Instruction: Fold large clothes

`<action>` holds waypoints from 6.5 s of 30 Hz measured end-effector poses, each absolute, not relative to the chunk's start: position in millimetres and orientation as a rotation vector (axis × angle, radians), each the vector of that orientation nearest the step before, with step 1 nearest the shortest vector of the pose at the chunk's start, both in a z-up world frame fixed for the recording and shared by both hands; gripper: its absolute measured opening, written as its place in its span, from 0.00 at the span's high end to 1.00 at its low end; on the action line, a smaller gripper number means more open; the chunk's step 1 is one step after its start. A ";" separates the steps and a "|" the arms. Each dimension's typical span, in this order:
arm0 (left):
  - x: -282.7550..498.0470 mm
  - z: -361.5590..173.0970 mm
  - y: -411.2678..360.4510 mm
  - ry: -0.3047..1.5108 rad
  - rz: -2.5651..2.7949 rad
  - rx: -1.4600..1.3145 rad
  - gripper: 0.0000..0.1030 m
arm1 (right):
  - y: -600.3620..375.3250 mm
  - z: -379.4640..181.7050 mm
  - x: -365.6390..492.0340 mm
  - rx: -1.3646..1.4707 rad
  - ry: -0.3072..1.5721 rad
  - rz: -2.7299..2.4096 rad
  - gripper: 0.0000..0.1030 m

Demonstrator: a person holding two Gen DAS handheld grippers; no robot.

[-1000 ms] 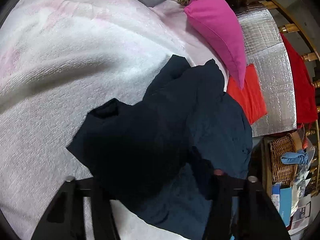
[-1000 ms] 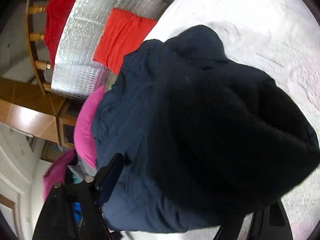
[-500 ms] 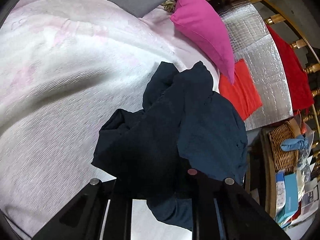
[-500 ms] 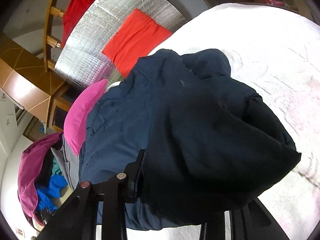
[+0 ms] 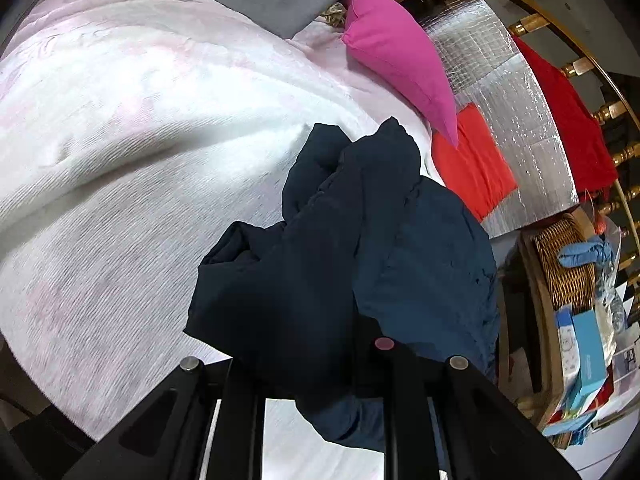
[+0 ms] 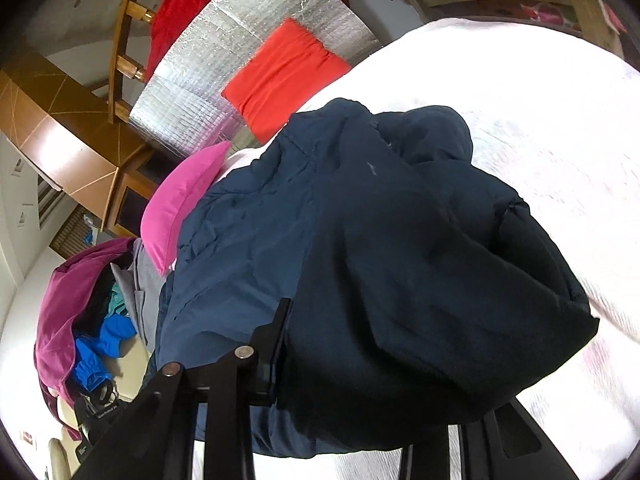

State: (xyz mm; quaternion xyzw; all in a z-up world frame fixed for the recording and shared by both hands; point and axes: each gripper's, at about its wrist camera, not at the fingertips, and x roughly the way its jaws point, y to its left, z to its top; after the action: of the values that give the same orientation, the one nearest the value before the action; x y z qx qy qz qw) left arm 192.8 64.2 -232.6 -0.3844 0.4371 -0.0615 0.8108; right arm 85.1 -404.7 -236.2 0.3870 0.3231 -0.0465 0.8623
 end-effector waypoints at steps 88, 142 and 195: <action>253.5 -207.4 79.4 0.909 0.231 -0.405 0.37 | -174.0 -201.8 367.9 0.290 1.066 0.239 0.53; 118.0 -122.2 15.8 0.674 0.113 0.107 0.18 | -351.1 -151.3 42.6 0.282 0.795 -0.190 0.33; -100.5 59.0 11.3 0.325 0.041 0.129 0.02 | -217.9 9.5 -144.3 0.138 0.436 -0.292 0.06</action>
State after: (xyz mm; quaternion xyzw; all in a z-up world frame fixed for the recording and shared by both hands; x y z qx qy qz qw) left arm -100.5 11.3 59.0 0.0641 0.1618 0.0202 0.9845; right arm -144.3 -217.9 9.5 0.0684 0.2152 -0.1441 0.9634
